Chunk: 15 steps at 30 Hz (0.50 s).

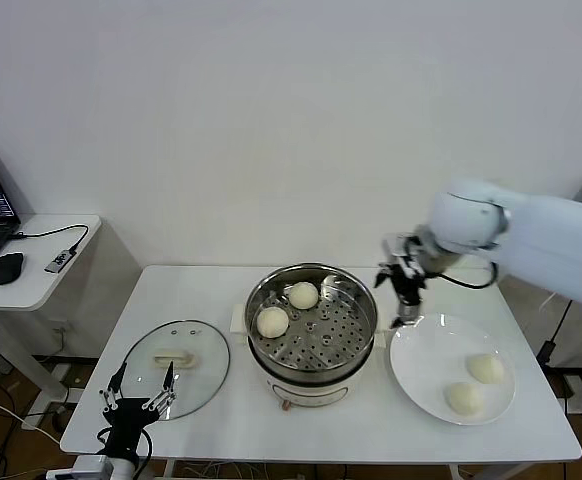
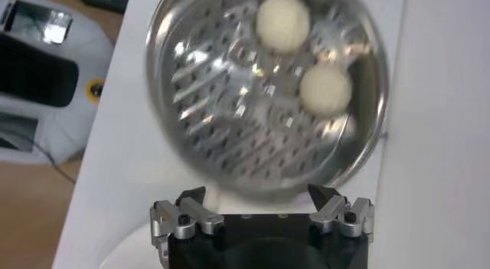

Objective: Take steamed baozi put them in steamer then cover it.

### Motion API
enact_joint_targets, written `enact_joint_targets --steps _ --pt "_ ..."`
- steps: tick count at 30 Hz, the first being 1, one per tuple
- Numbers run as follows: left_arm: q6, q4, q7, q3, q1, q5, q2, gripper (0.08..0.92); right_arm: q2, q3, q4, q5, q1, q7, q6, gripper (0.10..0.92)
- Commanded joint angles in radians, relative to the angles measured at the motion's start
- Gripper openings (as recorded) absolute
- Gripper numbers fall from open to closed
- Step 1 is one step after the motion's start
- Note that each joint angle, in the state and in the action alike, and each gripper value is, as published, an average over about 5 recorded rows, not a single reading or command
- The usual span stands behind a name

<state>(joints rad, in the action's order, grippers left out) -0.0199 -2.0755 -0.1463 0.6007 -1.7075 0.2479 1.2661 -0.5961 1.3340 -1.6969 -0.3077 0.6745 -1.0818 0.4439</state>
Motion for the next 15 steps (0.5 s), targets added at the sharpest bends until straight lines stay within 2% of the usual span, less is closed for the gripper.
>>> enact_joint_targets --steps 1,8,15 --pt "-0.001 0.0 0.0 0.0 -0.006 -0.004 0.003 0.823 0.322 -0.065 -0.059 0.237 -0.176 -0.067 -0.158 0.823" --pt "-0.001 -0.002 0.0 -0.005 -0.012 -0.013 0.012 0.823 0.399 -0.291 -0.036 0.361 -0.483 -0.049 -0.205 0.823" --pt "-0.001 -0.006 -0.001 -0.002 -0.022 -0.02 0.017 0.823 0.388 -0.499 -0.001 0.418 -0.768 -0.011 -0.219 0.823"
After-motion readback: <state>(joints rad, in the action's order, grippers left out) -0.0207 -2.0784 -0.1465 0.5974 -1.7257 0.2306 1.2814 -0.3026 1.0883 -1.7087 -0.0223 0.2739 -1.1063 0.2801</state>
